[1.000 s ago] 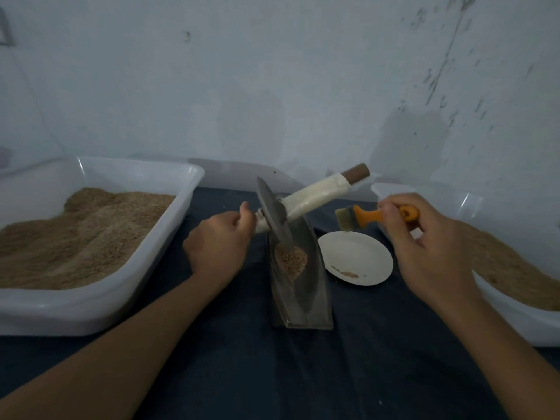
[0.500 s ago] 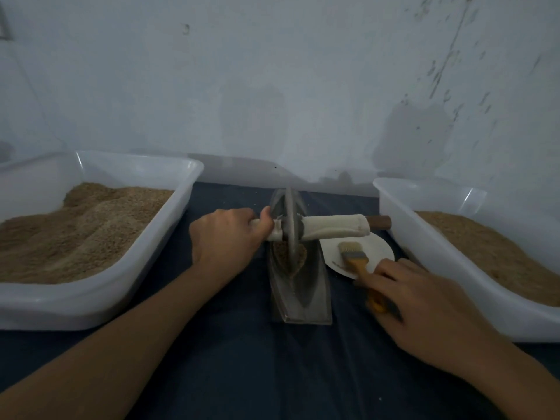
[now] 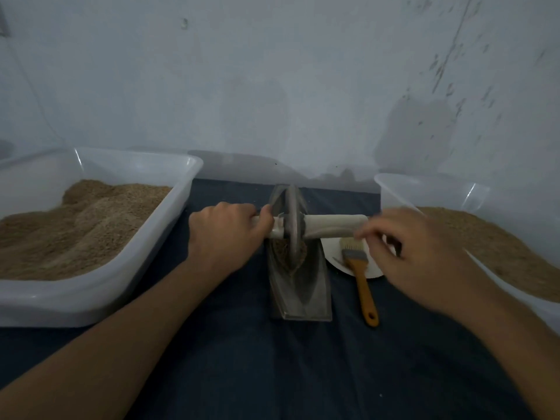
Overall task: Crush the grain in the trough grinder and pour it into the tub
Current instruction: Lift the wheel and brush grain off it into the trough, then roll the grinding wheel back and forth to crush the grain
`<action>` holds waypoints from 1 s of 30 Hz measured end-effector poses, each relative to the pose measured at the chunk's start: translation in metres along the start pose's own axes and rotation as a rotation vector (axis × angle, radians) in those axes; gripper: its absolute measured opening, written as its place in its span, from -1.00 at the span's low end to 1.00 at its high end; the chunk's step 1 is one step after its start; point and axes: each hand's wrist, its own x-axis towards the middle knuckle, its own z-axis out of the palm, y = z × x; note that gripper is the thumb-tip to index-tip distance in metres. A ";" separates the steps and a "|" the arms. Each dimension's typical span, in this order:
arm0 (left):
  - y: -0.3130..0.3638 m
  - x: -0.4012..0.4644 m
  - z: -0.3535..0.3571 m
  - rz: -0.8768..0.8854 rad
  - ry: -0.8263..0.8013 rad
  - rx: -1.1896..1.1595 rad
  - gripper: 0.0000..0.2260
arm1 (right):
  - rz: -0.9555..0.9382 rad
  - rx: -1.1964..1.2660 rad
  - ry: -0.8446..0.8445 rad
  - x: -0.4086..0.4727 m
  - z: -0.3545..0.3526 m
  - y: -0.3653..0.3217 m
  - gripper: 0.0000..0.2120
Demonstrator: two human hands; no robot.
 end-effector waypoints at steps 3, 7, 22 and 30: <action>-0.001 0.001 -0.002 -0.004 -0.004 -0.032 -0.49 | 0.035 -0.016 0.092 0.041 0.016 -0.001 -0.79; -0.001 0.000 0.000 -0.014 0.016 -0.043 -0.51 | 0.115 -0.101 -0.114 0.076 0.054 0.003 -0.59; -0.007 0.061 0.016 0.188 -0.411 0.330 -0.75 | 0.354 -0.215 -0.394 0.123 0.084 0.031 -0.45; 0.012 -0.004 -0.033 0.367 -0.236 0.347 -0.67 | 0.167 -0.437 0.060 0.038 0.078 0.000 -0.49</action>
